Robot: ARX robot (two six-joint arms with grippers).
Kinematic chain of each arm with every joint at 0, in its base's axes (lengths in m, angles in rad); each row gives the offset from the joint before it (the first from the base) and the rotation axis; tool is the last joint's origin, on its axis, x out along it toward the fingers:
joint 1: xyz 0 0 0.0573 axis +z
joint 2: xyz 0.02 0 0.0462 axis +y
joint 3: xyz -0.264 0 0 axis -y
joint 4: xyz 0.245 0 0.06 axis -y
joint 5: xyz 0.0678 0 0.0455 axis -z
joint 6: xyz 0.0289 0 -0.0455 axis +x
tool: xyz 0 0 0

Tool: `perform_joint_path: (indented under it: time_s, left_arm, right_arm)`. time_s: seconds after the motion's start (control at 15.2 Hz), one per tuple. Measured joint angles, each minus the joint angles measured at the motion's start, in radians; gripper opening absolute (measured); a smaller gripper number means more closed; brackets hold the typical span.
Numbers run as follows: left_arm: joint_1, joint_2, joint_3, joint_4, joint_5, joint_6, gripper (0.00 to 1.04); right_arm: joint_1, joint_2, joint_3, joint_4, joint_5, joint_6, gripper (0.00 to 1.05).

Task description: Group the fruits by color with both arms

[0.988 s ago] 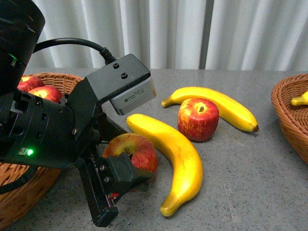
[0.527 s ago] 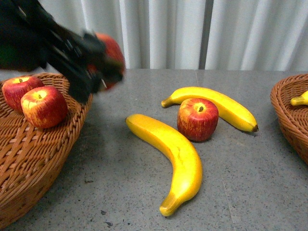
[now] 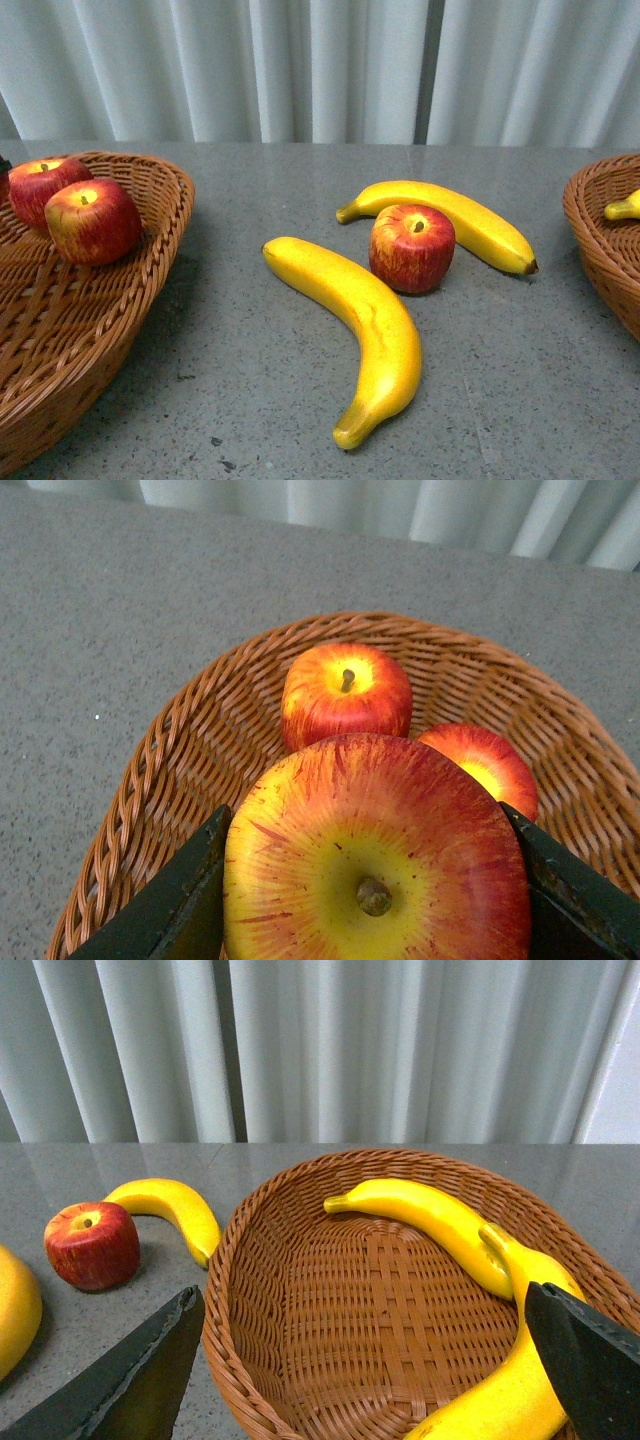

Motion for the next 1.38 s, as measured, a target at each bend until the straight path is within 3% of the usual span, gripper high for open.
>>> perform_joint_path:
  time_s: [0.33, 0.53, 0.72, 0.79, 1.12, 1.38]
  left_arm:
    - [-0.013, -0.002, -0.089, -0.013, -0.021, -0.092, 0.68]
    - [-0.052, -0.072, -0.113, -0.039, -0.038, -0.111, 1.0]
    - [-0.136, -0.166, -0.048, -0.064, -0.074, -0.077, 0.98]
    - [-0.23, -0.136, 0.075, 0.013, -0.016, 0.013, 0.98]
    - [-0.387, 0.217, 0.288, -0.05, 0.319, 0.271, 0.98]
    - [-0.455, 0.422, 0.413, -0.104, 0.39, 0.415, 0.98]
  right_arm:
    - [0.0, 0.0, 0.0, 0.0, 0.0, 0.0, 0.98]
    - [0.0, 0.0, 0.0, 0.0, 0.0, 0.0, 0.98]
    - [0.0, 0.0, 0.0, 0.0, 0.0, 0.0, 0.98]
    - [0.0, 0.0, 0.0, 0.0, 0.0, 0.0, 0.98]
    - [0.0, 0.0, 0.0, 0.0, 0.0, 0.0, 0.98]
    - [0.0, 0.0, 0.0, 0.0, 0.0, 0.0, 0.98]
